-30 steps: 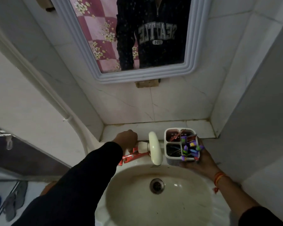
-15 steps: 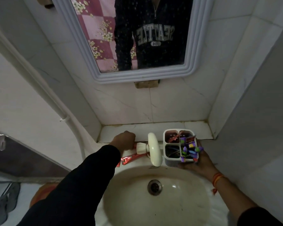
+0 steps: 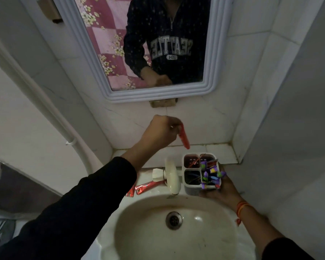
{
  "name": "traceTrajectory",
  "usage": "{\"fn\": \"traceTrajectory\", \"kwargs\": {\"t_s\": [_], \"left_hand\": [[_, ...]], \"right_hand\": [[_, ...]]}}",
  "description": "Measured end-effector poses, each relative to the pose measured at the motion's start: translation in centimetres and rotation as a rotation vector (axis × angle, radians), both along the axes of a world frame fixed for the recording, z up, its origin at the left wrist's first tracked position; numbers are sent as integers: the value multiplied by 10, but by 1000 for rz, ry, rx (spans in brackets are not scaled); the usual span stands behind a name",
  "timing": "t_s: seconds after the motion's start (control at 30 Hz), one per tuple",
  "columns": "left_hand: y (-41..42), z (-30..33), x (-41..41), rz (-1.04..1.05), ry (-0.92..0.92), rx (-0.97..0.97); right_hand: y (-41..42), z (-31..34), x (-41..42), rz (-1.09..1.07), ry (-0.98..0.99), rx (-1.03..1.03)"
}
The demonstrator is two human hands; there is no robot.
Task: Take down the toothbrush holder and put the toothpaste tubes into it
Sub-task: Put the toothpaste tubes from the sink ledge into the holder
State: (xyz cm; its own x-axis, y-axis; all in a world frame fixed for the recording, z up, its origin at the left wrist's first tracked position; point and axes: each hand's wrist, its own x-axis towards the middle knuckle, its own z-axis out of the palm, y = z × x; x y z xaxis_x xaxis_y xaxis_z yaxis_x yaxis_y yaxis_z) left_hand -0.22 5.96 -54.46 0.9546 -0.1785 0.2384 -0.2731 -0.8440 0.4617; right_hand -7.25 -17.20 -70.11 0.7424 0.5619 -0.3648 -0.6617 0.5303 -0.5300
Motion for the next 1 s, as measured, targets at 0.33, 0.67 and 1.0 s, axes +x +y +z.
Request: {"fn": "traceTrajectory", "kwargs": {"t_s": [0.33,0.67,1.0], "left_hand": [[-37,-16,-18,-145,172,219],[-54,-11,-11,-97,467,249],[36,-33,-20,229,427,-43]], "right_hand": [[4,-3,2,-44,124,183],[-4,-1,-4,-37,-226,-531],[2,-6,-7,-115,-164,-347]]}}
